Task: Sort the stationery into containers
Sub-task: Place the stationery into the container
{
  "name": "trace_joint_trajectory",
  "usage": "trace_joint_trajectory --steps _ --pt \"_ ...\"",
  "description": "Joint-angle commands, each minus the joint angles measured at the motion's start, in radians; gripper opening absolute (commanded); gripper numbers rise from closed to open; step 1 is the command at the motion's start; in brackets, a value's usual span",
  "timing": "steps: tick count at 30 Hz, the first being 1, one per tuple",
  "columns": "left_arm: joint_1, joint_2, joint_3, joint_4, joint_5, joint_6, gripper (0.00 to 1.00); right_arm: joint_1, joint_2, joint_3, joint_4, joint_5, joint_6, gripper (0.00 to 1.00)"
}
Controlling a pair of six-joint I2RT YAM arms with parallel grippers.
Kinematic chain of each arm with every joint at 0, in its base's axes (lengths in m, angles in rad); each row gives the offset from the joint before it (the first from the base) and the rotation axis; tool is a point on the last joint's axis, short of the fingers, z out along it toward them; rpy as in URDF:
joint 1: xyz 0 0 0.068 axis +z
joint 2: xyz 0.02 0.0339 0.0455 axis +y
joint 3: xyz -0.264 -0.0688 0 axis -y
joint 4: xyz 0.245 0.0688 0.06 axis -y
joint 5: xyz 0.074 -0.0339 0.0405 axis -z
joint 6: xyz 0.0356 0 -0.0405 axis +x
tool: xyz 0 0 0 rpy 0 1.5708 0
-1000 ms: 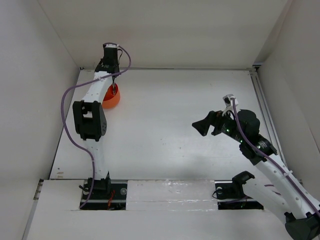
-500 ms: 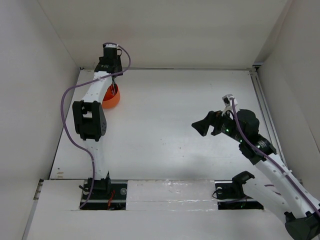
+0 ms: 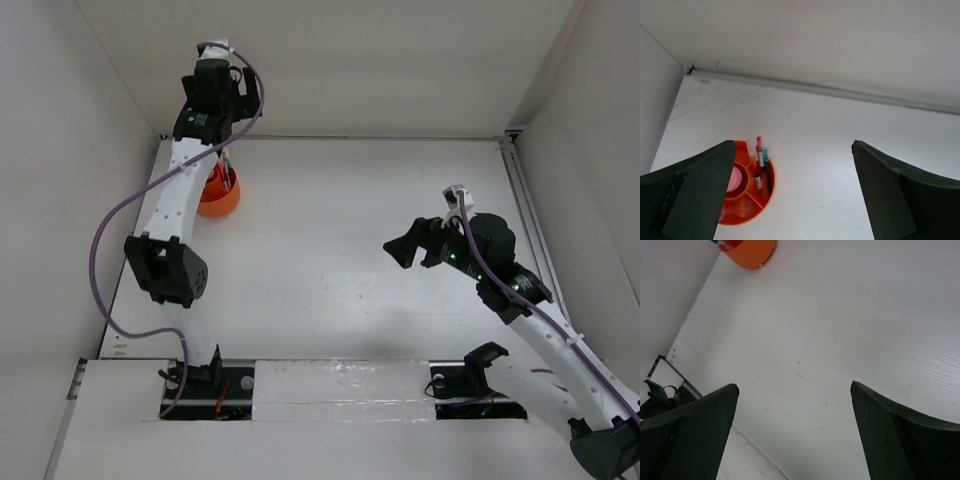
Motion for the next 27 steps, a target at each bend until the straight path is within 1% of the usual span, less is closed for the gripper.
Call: trace_joint_trajectory --steps 1,2,3,4,5,6,7,8,9,10,11,12,13,14,15,16,18,19,20,22,23,27 --pt "-0.006 -0.191 0.077 -0.031 0.022 -0.046 0.99 0.018 0.008 0.119 -0.059 0.138 -0.038 1.00" --pt "-0.006 -0.245 0.077 -0.049 0.022 -0.063 0.99 0.028 0.008 0.179 -0.095 0.175 -0.038 1.00" --pt "-0.006 -0.272 0.077 -0.095 0.003 -0.118 0.99 0.028 0.018 0.211 -0.132 0.209 -0.049 1.00" --pt "-0.006 -0.305 0.077 -0.121 -0.027 -0.149 0.99 0.037 0.029 0.245 -0.207 0.244 -0.049 1.00" --pt "-0.006 -0.341 0.042 -0.141 -0.027 -0.175 0.99 0.050 0.029 0.280 -0.242 0.320 -0.060 1.00" --pt "-0.006 -0.433 0.003 -0.141 -0.037 -0.196 0.99 0.050 0.029 0.338 -0.270 0.358 -0.060 1.00" --pt "-0.006 -0.485 -0.046 -0.129 -0.037 -0.227 0.99 0.063 0.029 0.366 -0.296 0.395 -0.073 1.00" --pt "-0.006 -0.541 -0.162 -0.112 -0.037 -0.227 0.99 0.064 0.020 0.394 -0.349 0.466 -0.073 1.00" --pt "-0.006 -0.652 -0.221 -0.091 -0.037 -0.238 0.99 0.094 0.020 0.421 -0.374 0.503 -0.073 1.00" --pt "-0.006 -0.705 -0.276 -0.062 -0.037 -0.238 0.99 0.109 0.006 0.466 -0.394 0.531 -0.083 1.00" --pt "-0.006 -0.806 -0.383 -0.051 -0.047 -0.258 0.99 0.138 0.006 0.484 -0.420 0.562 -0.083 1.00" --pt "-0.006 -0.807 -0.441 -0.037 -0.047 -0.258 0.99 0.149 -0.009 0.497 -0.420 0.562 -0.092 1.00" --pt "-0.006 -0.908 -0.496 -0.013 -0.047 -0.269 0.99 0.159 -0.029 0.519 -0.433 0.562 -0.092 1.00" --pt "-0.006 -0.959 -0.551 -0.003 -0.026 -0.282 0.99 0.159 -0.038 0.529 -0.433 0.562 -0.101 1.00" --pt "-0.006 -1.009 -0.658 0.006 -0.015 -0.310 0.99 0.169 -0.038 0.539 -0.459 0.562 -0.101 1.00" --pt "-0.006 -1.105 -0.709 0.023 -0.003 -0.325 0.99 0.169 -0.050 0.550 -0.469 0.562 -0.110 1.00" --pt "-0.006 -1.197 -0.812 0.047 0.054 -0.326 0.99 0.169 -0.063 0.566 -0.500 0.574 -0.110 1.00" --pt "-0.006 -1.281 -0.914 0.061 0.054 -0.335 0.99 0.169 -0.072 0.579 -0.511 0.600 -0.119 1.00" --pt "-0.006 -1.317 -0.962 0.078 0.054 -0.335 0.99 0.179 -0.072 0.589 -0.511 0.611 -0.120 1.00" --pt "-0.006 -1.372 -1.056 0.066 0.002 -0.356 0.99 0.179 -0.081 0.589 -0.535 0.642 -0.120 1.00" --pt "-0.006 -1.420 -1.081 0.055 -0.010 -0.365 0.99 0.188 -0.081 0.598 -0.536 0.651 -0.120 1.00" --pt "-0.006 -1.524 -1.183 0.032 -0.056 -0.395 0.99 0.188 -0.103 0.584 -0.548 0.673 -0.129 1.00"
